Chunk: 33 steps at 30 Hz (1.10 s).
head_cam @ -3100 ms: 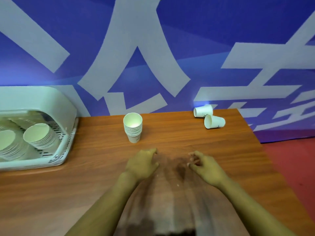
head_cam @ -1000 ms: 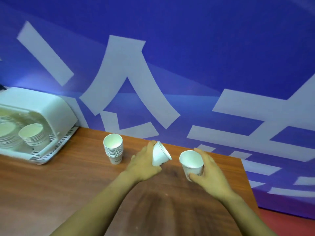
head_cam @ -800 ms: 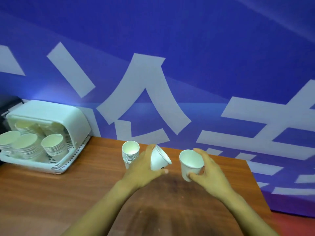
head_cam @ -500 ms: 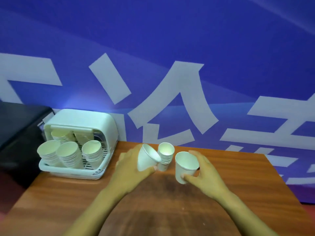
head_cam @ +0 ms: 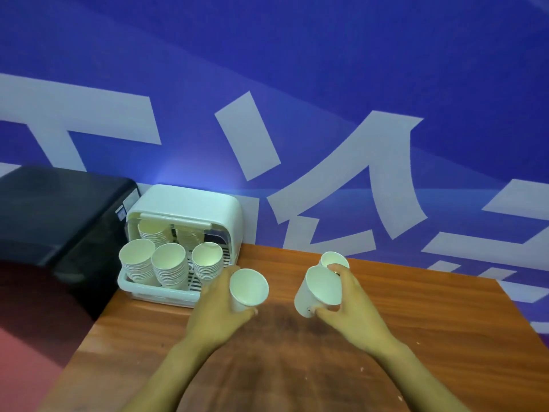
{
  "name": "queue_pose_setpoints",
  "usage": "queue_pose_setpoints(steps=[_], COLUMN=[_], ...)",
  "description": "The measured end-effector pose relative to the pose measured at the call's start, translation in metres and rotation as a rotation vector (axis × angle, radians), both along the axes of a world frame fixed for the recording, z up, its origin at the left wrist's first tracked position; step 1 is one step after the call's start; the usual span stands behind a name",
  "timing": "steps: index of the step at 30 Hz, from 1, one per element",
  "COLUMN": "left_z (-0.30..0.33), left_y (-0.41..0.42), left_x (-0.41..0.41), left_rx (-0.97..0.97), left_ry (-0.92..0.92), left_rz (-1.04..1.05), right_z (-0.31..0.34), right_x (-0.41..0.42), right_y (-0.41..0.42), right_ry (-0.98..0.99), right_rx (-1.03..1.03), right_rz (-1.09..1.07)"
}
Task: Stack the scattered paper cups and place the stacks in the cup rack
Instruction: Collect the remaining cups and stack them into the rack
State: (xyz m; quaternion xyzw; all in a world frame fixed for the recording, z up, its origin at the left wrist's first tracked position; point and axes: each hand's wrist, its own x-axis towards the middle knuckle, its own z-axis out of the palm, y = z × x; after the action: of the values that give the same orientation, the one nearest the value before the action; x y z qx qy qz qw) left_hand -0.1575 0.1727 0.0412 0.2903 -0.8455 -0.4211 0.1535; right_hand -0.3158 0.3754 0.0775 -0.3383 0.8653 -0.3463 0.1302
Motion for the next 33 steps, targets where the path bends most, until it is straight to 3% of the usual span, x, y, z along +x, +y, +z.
queue_pose_setpoints(steps=[8,15,20,30,33], left_z=[0.008,0.009,-0.007,-0.038,-0.033], left_y=[-0.051,-0.108,-0.131,-0.156,-0.158], left_x=[0.021,0.011,0.003,-0.005,-0.006], left_rx=[-0.053,-0.18,-0.266,-0.45,-0.487], left_ry=[0.011,0.069,0.086,-0.305,-0.332], left_rz=[0.184,0.172,0.038,-0.212,-0.237], right_z=[-0.033,-0.02,-0.02,-0.019,-0.018], right_x=[0.001,0.01,0.032,0.061,0.061], right_y=[-0.044,-0.071,-0.087,-0.105,-0.106], right_ry=[-0.142,-0.075,-0.067,-0.065,-0.077], right_rx=[-0.026,-0.032,-0.087,-0.04,-0.007], right_rz=[0.023,-0.054,-0.177,-0.271,-0.248])
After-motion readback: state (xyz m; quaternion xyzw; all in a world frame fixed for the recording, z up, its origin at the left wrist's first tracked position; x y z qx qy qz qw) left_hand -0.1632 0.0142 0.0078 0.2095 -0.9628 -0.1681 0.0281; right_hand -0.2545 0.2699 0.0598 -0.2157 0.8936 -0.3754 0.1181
